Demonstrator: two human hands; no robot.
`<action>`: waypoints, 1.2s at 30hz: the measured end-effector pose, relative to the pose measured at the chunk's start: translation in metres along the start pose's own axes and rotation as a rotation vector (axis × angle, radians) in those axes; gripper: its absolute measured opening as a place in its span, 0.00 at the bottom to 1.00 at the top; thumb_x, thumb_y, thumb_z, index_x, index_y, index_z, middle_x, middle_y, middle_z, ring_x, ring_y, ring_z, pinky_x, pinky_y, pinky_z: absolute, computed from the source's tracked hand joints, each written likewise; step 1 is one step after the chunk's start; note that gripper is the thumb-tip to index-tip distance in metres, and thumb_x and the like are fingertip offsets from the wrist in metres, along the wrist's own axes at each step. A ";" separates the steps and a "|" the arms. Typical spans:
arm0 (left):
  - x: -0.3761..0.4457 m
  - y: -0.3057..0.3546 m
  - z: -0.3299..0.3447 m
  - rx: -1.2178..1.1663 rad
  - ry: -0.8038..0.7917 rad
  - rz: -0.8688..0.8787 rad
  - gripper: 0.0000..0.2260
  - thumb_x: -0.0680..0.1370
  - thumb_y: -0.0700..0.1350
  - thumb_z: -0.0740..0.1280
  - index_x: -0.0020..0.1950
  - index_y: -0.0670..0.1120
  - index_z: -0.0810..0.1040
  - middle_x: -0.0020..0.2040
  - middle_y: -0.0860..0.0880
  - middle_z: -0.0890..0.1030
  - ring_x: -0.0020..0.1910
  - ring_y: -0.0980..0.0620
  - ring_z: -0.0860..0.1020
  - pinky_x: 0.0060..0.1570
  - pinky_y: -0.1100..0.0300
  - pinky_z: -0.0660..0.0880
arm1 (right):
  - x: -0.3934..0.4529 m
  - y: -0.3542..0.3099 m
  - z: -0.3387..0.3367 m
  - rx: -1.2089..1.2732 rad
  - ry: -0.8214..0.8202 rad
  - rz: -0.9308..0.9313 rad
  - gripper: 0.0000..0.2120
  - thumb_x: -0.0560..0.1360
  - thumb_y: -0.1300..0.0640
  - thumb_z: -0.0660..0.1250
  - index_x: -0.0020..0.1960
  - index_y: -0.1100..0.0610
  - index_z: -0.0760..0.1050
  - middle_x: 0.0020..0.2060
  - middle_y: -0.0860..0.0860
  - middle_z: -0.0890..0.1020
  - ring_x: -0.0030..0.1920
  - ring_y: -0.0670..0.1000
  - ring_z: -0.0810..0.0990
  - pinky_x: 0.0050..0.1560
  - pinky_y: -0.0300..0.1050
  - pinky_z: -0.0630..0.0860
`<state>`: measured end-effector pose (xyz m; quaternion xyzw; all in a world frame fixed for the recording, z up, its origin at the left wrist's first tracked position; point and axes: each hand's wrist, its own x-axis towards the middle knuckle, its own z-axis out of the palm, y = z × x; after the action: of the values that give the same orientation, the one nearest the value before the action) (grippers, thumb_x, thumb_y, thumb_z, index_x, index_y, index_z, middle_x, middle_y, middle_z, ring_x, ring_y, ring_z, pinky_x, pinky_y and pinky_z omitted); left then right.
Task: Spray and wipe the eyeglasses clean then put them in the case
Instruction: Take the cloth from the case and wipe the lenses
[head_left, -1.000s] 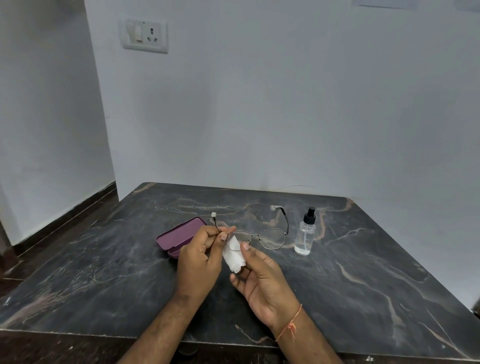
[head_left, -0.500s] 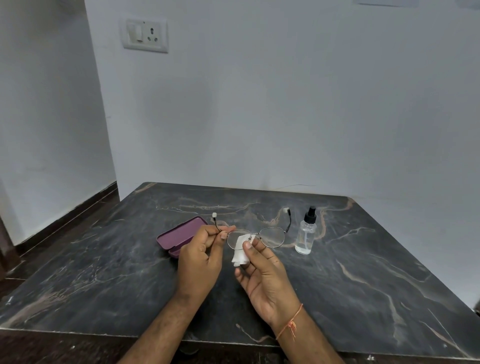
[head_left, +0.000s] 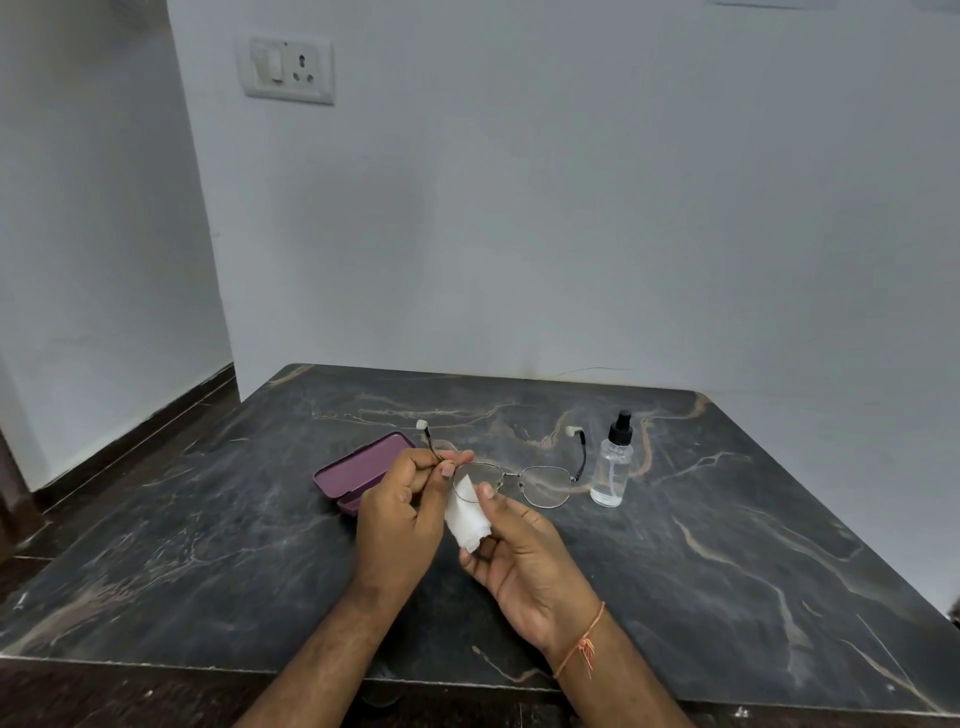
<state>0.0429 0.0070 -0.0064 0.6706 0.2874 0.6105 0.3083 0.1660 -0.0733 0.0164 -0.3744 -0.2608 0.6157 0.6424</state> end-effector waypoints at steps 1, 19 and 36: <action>0.001 -0.001 0.000 0.002 0.008 0.005 0.06 0.85 0.40 0.68 0.58 0.48 0.83 0.57 0.58 0.90 0.60 0.57 0.87 0.59 0.55 0.84 | 0.000 0.000 0.000 0.008 0.004 -0.002 0.11 0.78 0.54 0.74 0.56 0.60 0.86 0.48 0.58 0.86 0.41 0.49 0.82 0.41 0.43 0.79; 0.005 -0.003 -0.003 0.186 0.163 0.018 0.13 0.86 0.42 0.69 0.56 0.63 0.79 0.53 0.64 0.88 0.55 0.67 0.86 0.54 0.69 0.80 | -0.001 -0.001 -0.002 0.111 0.111 -0.053 0.14 0.71 0.58 0.78 0.55 0.61 0.84 0.45 0.56 0.86 0.40 0.49 0.83 0.38 0.42 0.79; 0.007 -0.014 -0.003 0.307 0.142 -0.081 0.05 0.87 0.47 0.68 0.60 0.49 0.83 0.51 0.68 0.85 0.48 0.77 0.81 0.48 0.67 0.80 | -0.041 -0.081 -0.093 -1.191 0.443 -0.313 0.02 0.77 0.55 0.78 0.49 0.52 0.86 0.40 0.47 0.87 0.36 0.45 0.83 0.35 0.41 0.78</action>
<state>0.0406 0.0213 -0.0123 0.6528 0.4251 0.5924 0.2053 0.2838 -0.1257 0.0328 -0.7418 -0.4699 0.1736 0.4458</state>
